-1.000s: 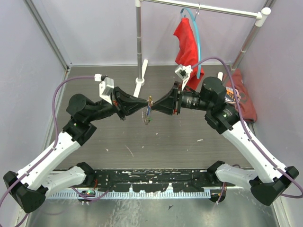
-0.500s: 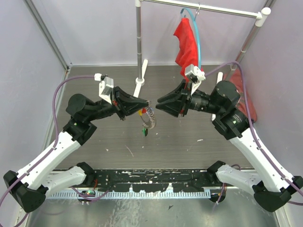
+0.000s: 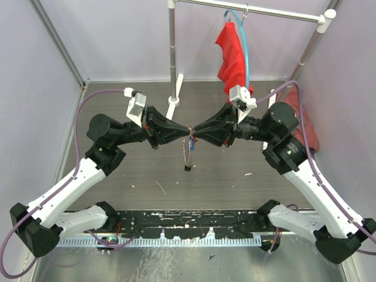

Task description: Put the keys on the keyring

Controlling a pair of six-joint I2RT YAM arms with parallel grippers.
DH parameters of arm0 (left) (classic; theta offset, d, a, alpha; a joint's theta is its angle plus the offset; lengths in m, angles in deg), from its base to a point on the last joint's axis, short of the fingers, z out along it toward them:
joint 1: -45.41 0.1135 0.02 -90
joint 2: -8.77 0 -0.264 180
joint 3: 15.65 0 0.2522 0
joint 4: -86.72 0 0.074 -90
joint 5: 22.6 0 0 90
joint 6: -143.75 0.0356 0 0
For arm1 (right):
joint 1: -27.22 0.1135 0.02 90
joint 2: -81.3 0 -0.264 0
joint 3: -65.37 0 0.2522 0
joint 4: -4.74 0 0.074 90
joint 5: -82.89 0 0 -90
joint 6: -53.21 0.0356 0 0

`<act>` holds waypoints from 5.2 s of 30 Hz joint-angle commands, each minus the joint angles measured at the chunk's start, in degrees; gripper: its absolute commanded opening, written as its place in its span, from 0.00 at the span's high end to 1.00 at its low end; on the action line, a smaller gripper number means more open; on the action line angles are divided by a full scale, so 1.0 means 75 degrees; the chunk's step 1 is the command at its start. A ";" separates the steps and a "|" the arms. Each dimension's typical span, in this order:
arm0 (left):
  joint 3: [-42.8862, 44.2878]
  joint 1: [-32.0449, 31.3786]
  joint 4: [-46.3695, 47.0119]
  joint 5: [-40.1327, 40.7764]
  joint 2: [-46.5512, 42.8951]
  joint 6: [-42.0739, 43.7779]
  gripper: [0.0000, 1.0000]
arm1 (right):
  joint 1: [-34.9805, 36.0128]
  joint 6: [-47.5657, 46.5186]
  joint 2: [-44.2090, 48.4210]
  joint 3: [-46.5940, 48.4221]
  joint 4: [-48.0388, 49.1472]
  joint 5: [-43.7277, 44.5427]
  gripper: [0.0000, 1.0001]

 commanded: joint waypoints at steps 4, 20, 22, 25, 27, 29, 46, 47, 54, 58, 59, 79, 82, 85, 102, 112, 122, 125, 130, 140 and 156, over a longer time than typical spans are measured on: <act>0.0409 -0.0079 0.0593 -0.0236 0.0008 -0.0166 1.00 | 0.0034 -0.0083 -0.0103 0.0113 0.0422 -0.0357 0.74; 0.0428 -0.0092 0.0469 -0.0198 0.0104 -0.0133 1.00 | 0.0034 0.0028 -0.0230 0.0150 0.0451 -0.0583 0.92; 0.0442 -0.0093 0.0429 -0.0214 0.0154 -0.0136 1.00 | 0.0034 0.0027 -0.0227 0.0139 0.0485 -0.0600 0.96; 0.0454 -0.0102 0.0417 -0.0231 0.0187 -0.0125 1.00 | 0.0033 0.0054 -0.0202 0.0132 0.0505 -0.0577 0.99; 0.0482 -0.0105 0.0332 -0.0229 0.0202 -0.0086 1.00 | 0.0028 0.0036 -0.0170 0.0147 0.0484 -0.0535 0.99; 0.0526 -0.0100 0.0159 -0.0250 0.0194 -0.0005 0.96 | 0.0024 -0.0054 -0.0127 0.0223 0.0326 -0.0463 0.99; 0.2228 -0.0103 -0.4917 -0.0781 0.0169 0.3005 0.67 | 0.0034 -0.2208 -0.0708 0.1898 -0.3581 -0.0484 0.99; 0.2369 -0.0115 -0.5135 -0.0785 0.0221 0.3127 0.66 | 0.0034 -0.2279 -0.0741 0.1927 -0.3755 -0.0475 0.99; 0.3191 -0.0468 -0.7089 -0.0338 0.0628 0.4402 0.61 | 0.0029 -0.2533 -0.1005 0.1923 -0.4195 -0.0621 0.99; 0.3502 -0.0777 -0.7842 0.0135 0.0833 0.5035 0.59 | 0.0034 -0.2578 -0.1007 0.1943 -0.4289 -0.0595 0.99; 0.3541 -0.0851 -0.7928 0.0193 0.0881 0.5102 0.60 | 0.0029 -0.2603 -0.1010 0.1957 -0.4345 -0.0610 0.99; 0.3725 -0.1028 -0.7919 0.0619 0.1101 0.5225 0.57 | 0.0040 -0.3087 -0.1048 0.1961 -0.5038 -0.0944 0.99; 0.3723 -0.1047 -0.7966 0.0475 0.1179 0.5225 0.58 | 0.0043 -0.3045 -0.1023 0.1989 -0.4966 -0.0980 0.99; 0.3740 -0.1108 -0.8027 0.0273 0.1283 0.5253 0.59 | 0.0046 -0.2977 -0.1004 0.1994 -0.4878 -0.1068 0.99; 0.4036 -0.1354 -0.8346 0.0280 0.1546 0.5492 0.98 | 0.0048 -0.2953 -0.1001 0.2001 -0.4849 -0.1153 0.99; 0.3596 -0.1377 -0.7651 0.0836 0.1111 0.4946 1.00 | 0.0052 -0.2672 -0.0517 0.1956 -0.4321 0.0025 0.67; 0.2070 -0.1360 -0.5234 0.1639 -0.0038 0.3664 1.00 | 0.0055 -0.2647 0.0117 0.1182 -0.3537 0.0801 0.55; 0.1762 -0.1352 -0.4619 0.1809 -0.0236 0.3514 1.00 | 0.0054 -0.2631 0.0196 0.1042 -0.3403 0.1042 0.54; 0.1744 -0.1351 -0.4285 0.1955 -0.0286 0.3547 1.00 | 0.0158 -0.2498 0.0319 0.0804 -0.3193 0.1269 0.52; 0.1917 -0.1350 -0.4230 0.1868 -0.0211 0.3645 1.00 | 0.0292 -0.2509 0.0415 0.0375 -0.3166 0.1513 0.49; 0.2037 -0.1349 -0.4228 0.1910 0.0031 0.3690 1.00 | 0.0690 -0.2000 0.0443 0.0183 -0.2720 0.1334 0.56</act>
